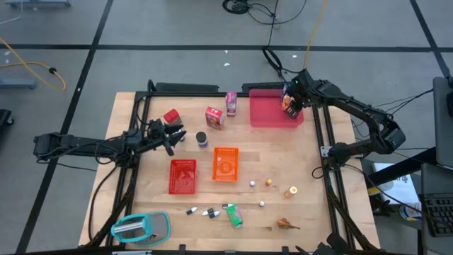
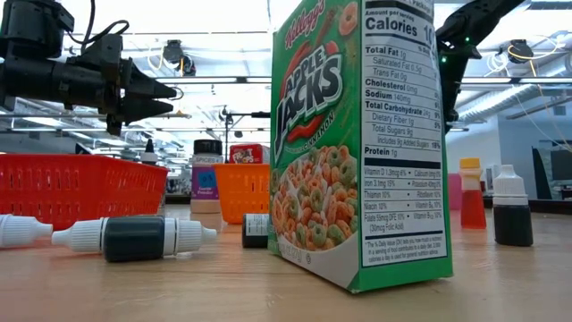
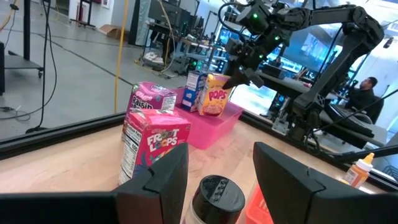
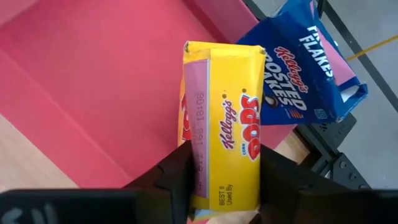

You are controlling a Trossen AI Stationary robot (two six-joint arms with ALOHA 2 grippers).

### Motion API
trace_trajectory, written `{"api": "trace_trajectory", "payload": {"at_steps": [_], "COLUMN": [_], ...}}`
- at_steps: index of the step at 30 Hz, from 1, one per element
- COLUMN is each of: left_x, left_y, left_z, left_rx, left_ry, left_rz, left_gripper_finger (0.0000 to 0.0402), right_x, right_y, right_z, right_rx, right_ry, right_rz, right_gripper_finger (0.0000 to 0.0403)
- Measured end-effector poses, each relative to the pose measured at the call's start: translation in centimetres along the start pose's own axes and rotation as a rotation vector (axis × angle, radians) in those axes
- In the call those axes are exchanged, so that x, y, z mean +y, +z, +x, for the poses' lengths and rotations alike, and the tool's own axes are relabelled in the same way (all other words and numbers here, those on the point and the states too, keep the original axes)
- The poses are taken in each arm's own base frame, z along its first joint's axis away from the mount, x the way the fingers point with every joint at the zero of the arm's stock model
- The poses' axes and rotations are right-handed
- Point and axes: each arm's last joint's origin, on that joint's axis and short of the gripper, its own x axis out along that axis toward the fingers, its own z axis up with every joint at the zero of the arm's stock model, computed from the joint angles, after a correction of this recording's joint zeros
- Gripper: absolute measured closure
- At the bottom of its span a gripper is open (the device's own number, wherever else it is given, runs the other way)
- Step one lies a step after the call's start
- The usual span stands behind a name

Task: Pick & Place Kitchen Items
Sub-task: Put the yellow cereal box into the light red bin, then put the large yellow food coloring bottle into the orange bin

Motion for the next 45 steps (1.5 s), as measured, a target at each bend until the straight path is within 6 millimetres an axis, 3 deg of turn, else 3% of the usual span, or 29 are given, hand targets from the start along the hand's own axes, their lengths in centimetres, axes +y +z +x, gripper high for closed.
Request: {"api": "trace_trajectory", "payload": {"at_steps": [13,24,33,38,45], "left_x": [0.0,0.0,0.0,0.0,0.0], "left_y": [0.0,0.0,0.0,0.0,0.0], "left_z": [0.0,0.0,0.0,0.0,0.0], "left_rx": [0.0,0.0,0.0,-0.001,-0.001], "left_ry": [0.0,0.0,0.0,0.0,0.0], "left_rz": [0.001,0.001,0.001,0.001,0.0], "left_gripper_finger": [0.0217,0.0217,0.0217,0.0217,0.0217], "right_x": [0.4,0.6,0.4,1.3,4.2], "right_y": [0.0,0.0,-0.6,-1.4,-3.1], "right_z": [-0.2,-0.7,-3.3,-5.1,-8.6], "right_rx": [0.028,0.005,-0.08,-0.106,-0.187], "right_ry": [-0.077,-0.069,-0.081,-0.055,0.217], "right_rz": [-0.023,-0.014,0.002,-0.013,-0.071], "right_gripper_finger": [0.0182,0.0169,0.0167,0.017,0.0171]}}
